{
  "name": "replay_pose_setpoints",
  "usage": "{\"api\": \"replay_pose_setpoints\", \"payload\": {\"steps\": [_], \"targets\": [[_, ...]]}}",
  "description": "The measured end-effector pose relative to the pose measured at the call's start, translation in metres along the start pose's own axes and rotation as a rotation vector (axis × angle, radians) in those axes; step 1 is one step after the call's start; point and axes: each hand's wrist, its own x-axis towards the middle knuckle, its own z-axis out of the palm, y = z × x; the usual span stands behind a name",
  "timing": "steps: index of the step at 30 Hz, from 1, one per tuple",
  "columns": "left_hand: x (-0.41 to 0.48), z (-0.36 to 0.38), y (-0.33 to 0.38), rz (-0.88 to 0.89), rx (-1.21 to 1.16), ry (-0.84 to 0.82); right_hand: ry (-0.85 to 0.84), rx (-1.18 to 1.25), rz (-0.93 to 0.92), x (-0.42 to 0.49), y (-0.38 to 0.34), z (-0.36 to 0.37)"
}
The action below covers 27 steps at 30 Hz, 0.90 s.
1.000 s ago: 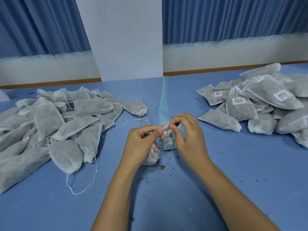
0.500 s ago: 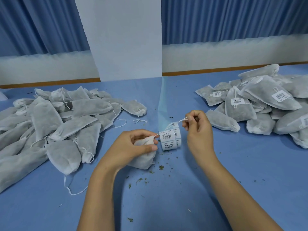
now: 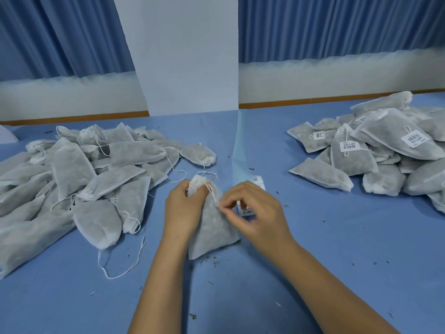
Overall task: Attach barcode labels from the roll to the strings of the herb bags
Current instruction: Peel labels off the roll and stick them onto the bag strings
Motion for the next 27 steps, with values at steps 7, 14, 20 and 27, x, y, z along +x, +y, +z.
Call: {"api": "replay_pose_setpoints", "payload": {"steps": [7, 14, 20, 27], "targets": [[-0.004, -0.005, 0.007, -0.186, -0.403, -0.190, -0.200, -0.150, -0.037, -0.003, 0.005, 0.004], [-0.008, -0.007, 0.013, -0.041, -0.535, -0.369, -0.180, -0.142, 0.003, -0.001, 0.010, -0.003], [-0.003, -0.002, 0.008, 0.277, -0.230, 0.152, 0.017, -0.034, 0.385, 0.007, 0.023, -0.024], [-0.005, 0.024, 0.001, 0.723, 0.091, 0.040, -0.196, 0.226, 1.039, 0.001, 0.047, -0.027]]}}
